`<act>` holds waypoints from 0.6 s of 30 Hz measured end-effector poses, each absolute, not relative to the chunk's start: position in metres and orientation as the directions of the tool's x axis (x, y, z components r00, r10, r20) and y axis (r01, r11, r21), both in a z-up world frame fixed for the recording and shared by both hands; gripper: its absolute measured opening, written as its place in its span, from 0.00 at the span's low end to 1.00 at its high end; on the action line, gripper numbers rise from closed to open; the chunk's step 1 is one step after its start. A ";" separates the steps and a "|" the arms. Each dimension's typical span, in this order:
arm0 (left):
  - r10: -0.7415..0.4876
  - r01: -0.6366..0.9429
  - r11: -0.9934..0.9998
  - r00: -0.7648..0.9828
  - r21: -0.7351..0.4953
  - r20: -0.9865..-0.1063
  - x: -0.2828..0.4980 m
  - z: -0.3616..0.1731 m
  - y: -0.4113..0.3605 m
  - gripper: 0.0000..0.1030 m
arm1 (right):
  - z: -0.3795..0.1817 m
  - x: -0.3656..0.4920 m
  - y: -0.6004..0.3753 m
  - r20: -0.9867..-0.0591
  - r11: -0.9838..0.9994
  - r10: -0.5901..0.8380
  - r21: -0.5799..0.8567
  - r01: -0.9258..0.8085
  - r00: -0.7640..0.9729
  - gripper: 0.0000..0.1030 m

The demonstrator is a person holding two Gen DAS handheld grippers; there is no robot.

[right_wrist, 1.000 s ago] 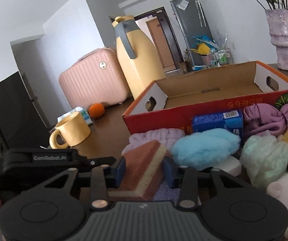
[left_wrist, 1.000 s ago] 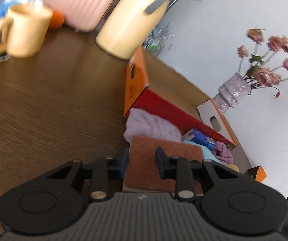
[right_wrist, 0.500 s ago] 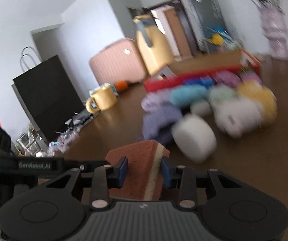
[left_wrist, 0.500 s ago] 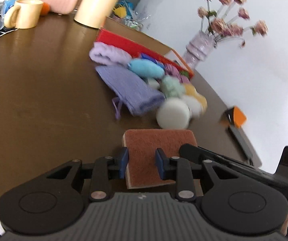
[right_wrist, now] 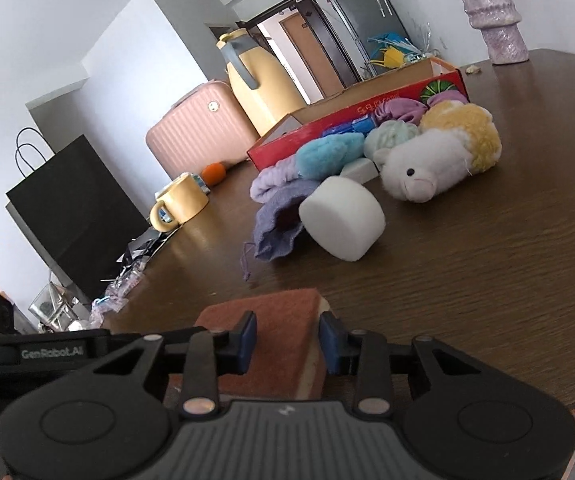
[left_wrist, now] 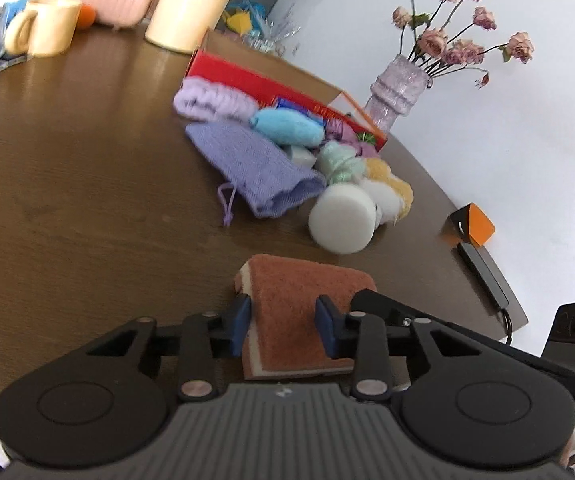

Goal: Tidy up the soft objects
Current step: 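Carry the sponge into the cardboard box and open the grippers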

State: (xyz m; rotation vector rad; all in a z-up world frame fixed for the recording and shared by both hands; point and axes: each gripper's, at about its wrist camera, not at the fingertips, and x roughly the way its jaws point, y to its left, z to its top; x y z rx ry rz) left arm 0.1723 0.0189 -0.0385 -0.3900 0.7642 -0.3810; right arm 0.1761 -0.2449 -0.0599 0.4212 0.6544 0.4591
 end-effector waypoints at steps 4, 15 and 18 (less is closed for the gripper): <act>-0.480 0.216 0.852 0.686 -0.477 -0.547 0.191 -0.022 0.019 0.34 | -0.047 0.184 -0.243 -0.448 0.824 0.521 0.486 -0.292 0.726 0.28; -0.381 0.215 0.910 0.770 -0.355 -0.512 0.431 0.059 0.014 0.34 | 0.046 0.388 -0.227 -0.389 0.847 0.504 0.399 -0.352 0.771 0.28; -0.375 0.177 0.913 0.722 -0.368 -0.582 0.521 0.051 0.016 0.35 | 0.050 0.485 -0.222 -0.458 0.845 0.502 0.442 -0.302 0.734 0.28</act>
